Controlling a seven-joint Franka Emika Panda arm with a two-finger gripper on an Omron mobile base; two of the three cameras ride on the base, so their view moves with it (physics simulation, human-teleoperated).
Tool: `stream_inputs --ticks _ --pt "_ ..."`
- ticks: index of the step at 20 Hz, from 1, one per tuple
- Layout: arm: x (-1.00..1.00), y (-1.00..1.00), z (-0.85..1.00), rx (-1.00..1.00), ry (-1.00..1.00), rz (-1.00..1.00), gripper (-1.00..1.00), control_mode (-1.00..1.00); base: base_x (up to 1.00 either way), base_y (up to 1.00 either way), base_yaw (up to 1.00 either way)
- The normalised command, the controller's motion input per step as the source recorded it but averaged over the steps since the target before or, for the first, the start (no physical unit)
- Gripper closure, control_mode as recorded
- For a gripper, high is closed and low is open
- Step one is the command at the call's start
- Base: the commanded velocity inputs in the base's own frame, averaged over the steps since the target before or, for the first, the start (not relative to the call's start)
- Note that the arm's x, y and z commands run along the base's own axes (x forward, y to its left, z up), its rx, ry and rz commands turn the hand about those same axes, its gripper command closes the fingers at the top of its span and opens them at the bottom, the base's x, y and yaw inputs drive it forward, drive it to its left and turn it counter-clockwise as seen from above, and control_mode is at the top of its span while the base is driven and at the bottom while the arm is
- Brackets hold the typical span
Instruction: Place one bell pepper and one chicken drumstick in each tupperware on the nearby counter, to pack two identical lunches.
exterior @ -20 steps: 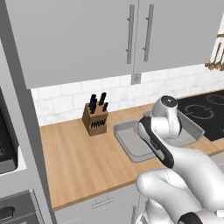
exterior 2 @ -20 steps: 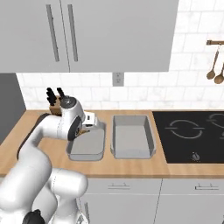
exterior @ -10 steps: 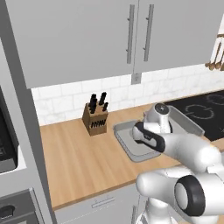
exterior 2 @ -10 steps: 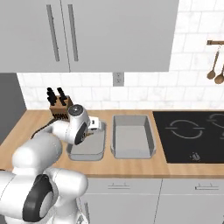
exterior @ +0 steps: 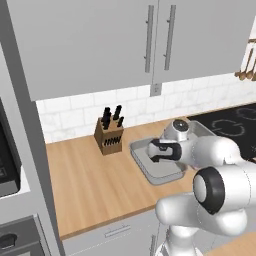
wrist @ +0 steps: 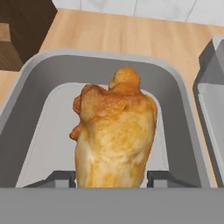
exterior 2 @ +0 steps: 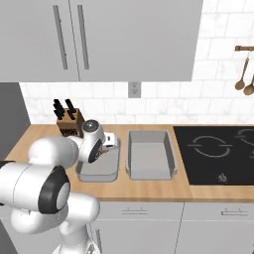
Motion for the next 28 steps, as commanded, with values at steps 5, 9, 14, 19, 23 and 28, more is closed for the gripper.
stream_inputs --ticks 5,9,14,19,23,28 --pt "-0.16 0.0 0.15 0.0 0.01 0.0 -1.0 -1.0 0.0 0.0 0.0" --pt "-0.85 0.0 0.59 0.0 -0.04 0.0 -1.0 -1.0 0.0 0.0 0.0" --pt "-0.87 0.03 0.74 0.0 -0.04 -0.02 -1.0 -1.0 0.0 0.0 0.0" --pt "-0.49 0.05 0.81 0.0 -0.1 -0.03 -1.0 -1.0 0.0 0.0 0.0" --pt "-0.2 0.03 0.8 0.0 -0.09 -0.02 -1.0 -1.0 0.0 0.0 0.0" --pt "-0.37 0.05 0.62 0.0 -0.06 -0.06 -1.0 -1.0 0.0 0.0 0.0"
